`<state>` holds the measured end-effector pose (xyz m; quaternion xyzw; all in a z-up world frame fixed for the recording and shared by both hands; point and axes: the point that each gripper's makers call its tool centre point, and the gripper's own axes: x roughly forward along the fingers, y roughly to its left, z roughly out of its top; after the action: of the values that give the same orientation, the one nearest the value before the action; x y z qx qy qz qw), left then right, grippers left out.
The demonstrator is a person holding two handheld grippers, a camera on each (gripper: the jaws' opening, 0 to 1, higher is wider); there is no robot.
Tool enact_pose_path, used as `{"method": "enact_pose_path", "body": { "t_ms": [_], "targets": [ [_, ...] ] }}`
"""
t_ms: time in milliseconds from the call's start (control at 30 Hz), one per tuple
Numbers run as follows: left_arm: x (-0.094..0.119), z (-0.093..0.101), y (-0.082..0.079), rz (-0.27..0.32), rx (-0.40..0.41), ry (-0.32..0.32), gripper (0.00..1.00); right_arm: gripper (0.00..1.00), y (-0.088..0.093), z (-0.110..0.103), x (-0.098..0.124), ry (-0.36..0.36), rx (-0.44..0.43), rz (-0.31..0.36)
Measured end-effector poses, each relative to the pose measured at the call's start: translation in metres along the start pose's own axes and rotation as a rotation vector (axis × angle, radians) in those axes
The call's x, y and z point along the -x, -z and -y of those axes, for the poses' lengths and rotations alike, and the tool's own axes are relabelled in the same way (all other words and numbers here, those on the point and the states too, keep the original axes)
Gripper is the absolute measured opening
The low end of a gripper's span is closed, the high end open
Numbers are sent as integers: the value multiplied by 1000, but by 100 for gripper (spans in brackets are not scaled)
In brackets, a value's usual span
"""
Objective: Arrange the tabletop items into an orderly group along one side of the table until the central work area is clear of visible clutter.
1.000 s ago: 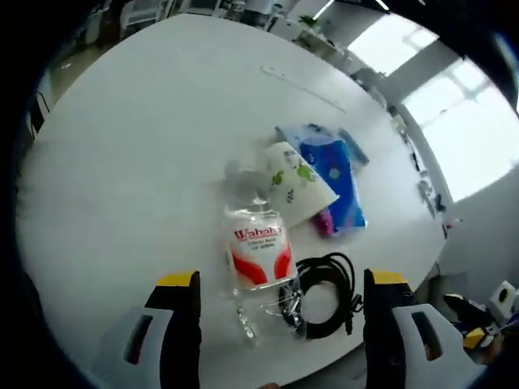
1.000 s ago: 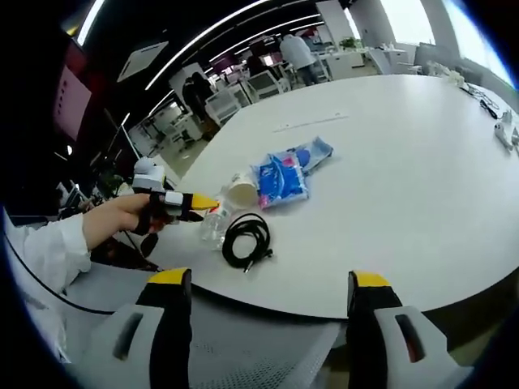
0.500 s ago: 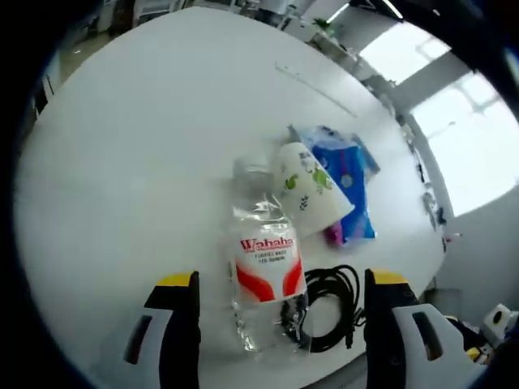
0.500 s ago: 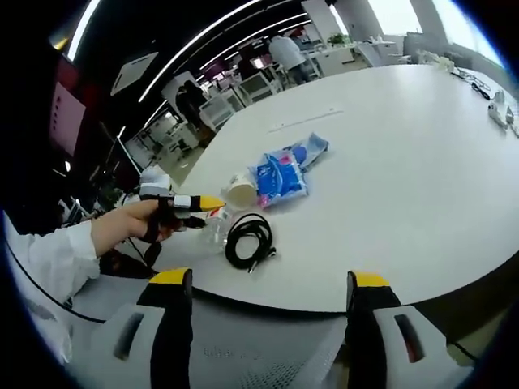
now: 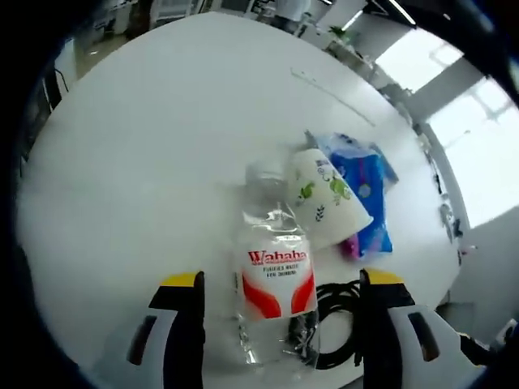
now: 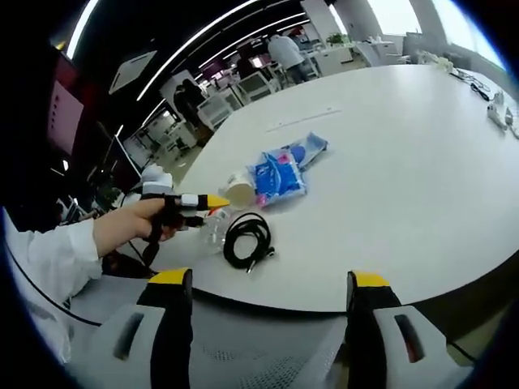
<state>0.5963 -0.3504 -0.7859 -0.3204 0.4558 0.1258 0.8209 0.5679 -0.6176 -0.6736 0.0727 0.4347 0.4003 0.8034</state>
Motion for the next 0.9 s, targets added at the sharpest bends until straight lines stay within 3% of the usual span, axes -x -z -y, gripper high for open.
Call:
{"method": "enact_pose_path", "body": {
  "t_ms": [133,400,533,733,900],
  "targets": [
    [-4,-2,1,39,-32,-87,75,75,0,2,-1,3,-9,4],
    [-6,-7,0,95,-16,-150,71,76,0,3,2,5,-18,13],
    [-5,-14,3,95,-70,-191,63,76,0,6,3,6,-29,19],
    [-3,-21,1,117,-49,-219,52,76,0,11,4,14,-42,22],
    [-7,-12,0,147,-28,-182,41,76,-1,12,5,17,-46,26]
  ]
}}
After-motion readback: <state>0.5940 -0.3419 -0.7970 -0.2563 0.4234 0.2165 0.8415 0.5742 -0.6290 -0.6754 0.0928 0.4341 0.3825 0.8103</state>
